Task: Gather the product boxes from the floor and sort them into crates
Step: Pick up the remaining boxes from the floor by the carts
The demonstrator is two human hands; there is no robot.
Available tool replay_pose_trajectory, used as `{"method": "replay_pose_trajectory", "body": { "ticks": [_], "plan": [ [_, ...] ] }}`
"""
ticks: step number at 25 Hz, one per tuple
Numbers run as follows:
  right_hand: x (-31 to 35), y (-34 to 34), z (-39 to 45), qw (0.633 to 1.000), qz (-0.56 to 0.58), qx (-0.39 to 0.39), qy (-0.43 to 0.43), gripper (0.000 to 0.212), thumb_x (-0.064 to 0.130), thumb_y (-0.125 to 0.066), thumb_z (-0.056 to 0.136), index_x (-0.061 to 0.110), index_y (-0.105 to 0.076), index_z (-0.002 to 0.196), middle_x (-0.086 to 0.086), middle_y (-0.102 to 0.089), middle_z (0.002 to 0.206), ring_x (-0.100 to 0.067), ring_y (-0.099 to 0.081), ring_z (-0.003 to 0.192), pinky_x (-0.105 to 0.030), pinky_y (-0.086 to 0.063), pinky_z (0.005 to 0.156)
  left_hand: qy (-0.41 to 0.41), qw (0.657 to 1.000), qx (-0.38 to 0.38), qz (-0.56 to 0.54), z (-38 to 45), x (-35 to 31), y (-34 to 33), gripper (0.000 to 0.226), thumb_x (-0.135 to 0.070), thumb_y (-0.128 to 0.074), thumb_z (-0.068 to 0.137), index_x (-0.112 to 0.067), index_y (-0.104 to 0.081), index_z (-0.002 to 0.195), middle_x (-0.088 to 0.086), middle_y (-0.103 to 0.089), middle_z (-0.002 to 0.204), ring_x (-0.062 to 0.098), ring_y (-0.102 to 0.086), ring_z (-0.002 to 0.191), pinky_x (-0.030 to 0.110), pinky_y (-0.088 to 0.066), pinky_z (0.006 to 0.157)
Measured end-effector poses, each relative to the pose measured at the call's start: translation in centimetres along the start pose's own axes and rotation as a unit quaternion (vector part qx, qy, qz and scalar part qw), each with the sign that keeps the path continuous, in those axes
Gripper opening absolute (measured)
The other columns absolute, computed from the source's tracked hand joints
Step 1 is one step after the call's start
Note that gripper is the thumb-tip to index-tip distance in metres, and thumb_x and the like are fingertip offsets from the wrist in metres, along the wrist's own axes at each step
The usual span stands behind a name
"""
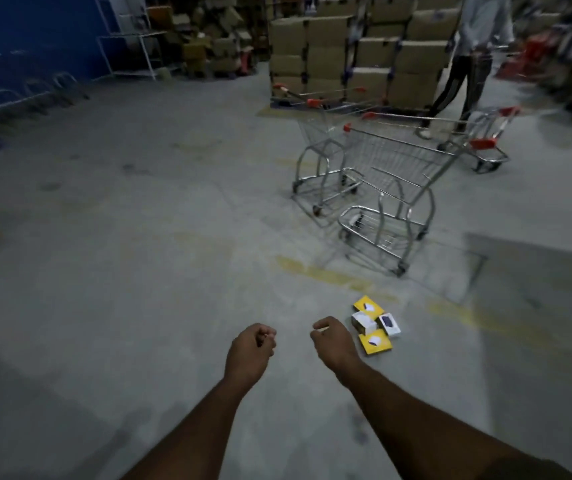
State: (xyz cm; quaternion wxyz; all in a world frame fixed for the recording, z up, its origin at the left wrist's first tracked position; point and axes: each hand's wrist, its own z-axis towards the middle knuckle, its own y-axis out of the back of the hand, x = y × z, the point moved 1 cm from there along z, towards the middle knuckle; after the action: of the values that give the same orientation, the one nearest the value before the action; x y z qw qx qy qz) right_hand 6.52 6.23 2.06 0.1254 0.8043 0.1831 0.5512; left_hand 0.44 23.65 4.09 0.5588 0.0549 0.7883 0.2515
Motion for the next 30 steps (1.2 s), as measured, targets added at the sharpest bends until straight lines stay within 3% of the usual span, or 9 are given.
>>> {"method": "replay_pose_trajectory", "body": {
  "ticks": [3, 6, 11, 15, 18, 23, 30],
  "plan": [
    [-5.0, 5.3, 3.8, 0.997, 0.037, -0.040, -0.052, 0.017, 0.032, -0.054, 0.062, 0.026, -0.056, 0.079, -0.005, -0.061, 0.067, -0.023, -0.057, 0.063, -0.042, -0.050, 0.064, 0.005, 0.998, 0.063, 0.012, 1.4, -2.4, -6.3, 0.018, -0.010, -0.055, 0.091, -0.020, -0.069, 0.091, 0.000, -0.072, 0.080, 0.012, -0.067, 0.068, 0.028, -0.054, 0.067],
    [-6.7, 9.5, 5.5, 0.989, 0.076, -0.076, -0.104, 0.020, 0.032, -0.055, 0.062, 0.027, -0.059, 0.080, -0.003, -0.062, 0.072, -0.022, -0.056, 0.065, -0.037, -0.045, 0.063, 0.004, 0.993, 0.115, 0.027, 4.4, -4.2, -11.0, 0.019, -0.008, -0.053, 0.090, -0.017, -0.069, 0.092, 0.002, -0.072, 0.080, 0.011, -0.066, 0.065, 0.023, -0.050, 0.063],
    [-8.4, 13.0, 11.0, 0.980, 0.052, -0.097, -0.164, 0.016, 0.031, -0.058, 0.065, 0.024, -0.063, 0.078, -0.002, -0.065, 0.082, -0.024, -0.063, 0.075, -0.035, -0.050, 0.065, -0.011, 0.980, 0.191, 0.050, 12.8, -5.5, -16.9, 0.016, -0.021, -0.053, 0.080, -0.024, -0.068, 0.085, -0.005, -0.071, 0.073, 0.012, -0.066, 0.062, 0.031, -0.053, 0.065],
    [-7.2, 14.7, 16.1, 0.978, -0.001, -0.097, -0.184, 0.009, 0.027, -0.065, 0.076, 0.026, -0.059, 0.081, -0.005, -0.067, 0.088, -0.028, -0.066, 0.086, -0.037, -0.053, 0.070, -0.026, 0.958, 0.272, 0.092, 20.9, -7.2, -21.0, 0.016, -0.037, -0.054, 0.072, -0.030, -0.066, 0.080, -0.004, -0.072, 0.080, 0.021, -0.071, 0.079, 0.039, -0.057, 0.073],
    [-4.8, 15.4, 19.3, 0.975, 0.000, -0.093, -0.203, 0.009, 0.026, -0.067, 0.081, 0.026, -0.059, 0.085, -0.009, -0.067, 0.090, -0.024, -0.064, 0.080, -0.034, -0.051, 0.067, -0.033, 0.933, 0.332, 0.134, 25.8, -9.8, -22.1, 0.009, -0.036, -0.057, 0.074, -0.032, -0.064, 0.075, -0.003, -0.070, 0.085, 0.023, -0.071, 0.087, 0.040, -0.056, 0.079],
    [-3.2, 16.8, 23.7, 0.966, 0.046, -0.083, -0.241, 0.009, 0.019, -0.062, 0.089, 0.015, -0.060, 0.096, -0.009, -0.065, 0.083, -0.019, -0.058, 0.069, -0.026, -0.046, 0.056, -0.002, 0.922, 0.340, 0.184, 33.0, -11.2, -25.0, 0.018, -0.038, -0.049, 0.068, -0.024, -0.061, 0.070, 0.006, -0.073, 0.093, 0.028, -0.070, 0.090, 0.041, -0.057, 0.085],
    [-6.8, 20.3, 32.9, 0.953, 0.097, -0.094, -0.271, 0.011, 0.020, -0.065, 0.084, 0.016, -0.064, 0.094, -0.007, -0.067, 0.079, -0.018, -0.062, 0.069, -0.030, -0.049, 0.062, 0.054, 0.895, 0.384, 0.221, 39.1, -10.5, -32.0, 0.022, -0.046, -0.058, 0.071, -0.026, -0.061, 0.078, 0.004, -0.072, 0.100, 0.026, -0.070, 0.098, 0.042, -0.057, 0.087]
  ]
}}
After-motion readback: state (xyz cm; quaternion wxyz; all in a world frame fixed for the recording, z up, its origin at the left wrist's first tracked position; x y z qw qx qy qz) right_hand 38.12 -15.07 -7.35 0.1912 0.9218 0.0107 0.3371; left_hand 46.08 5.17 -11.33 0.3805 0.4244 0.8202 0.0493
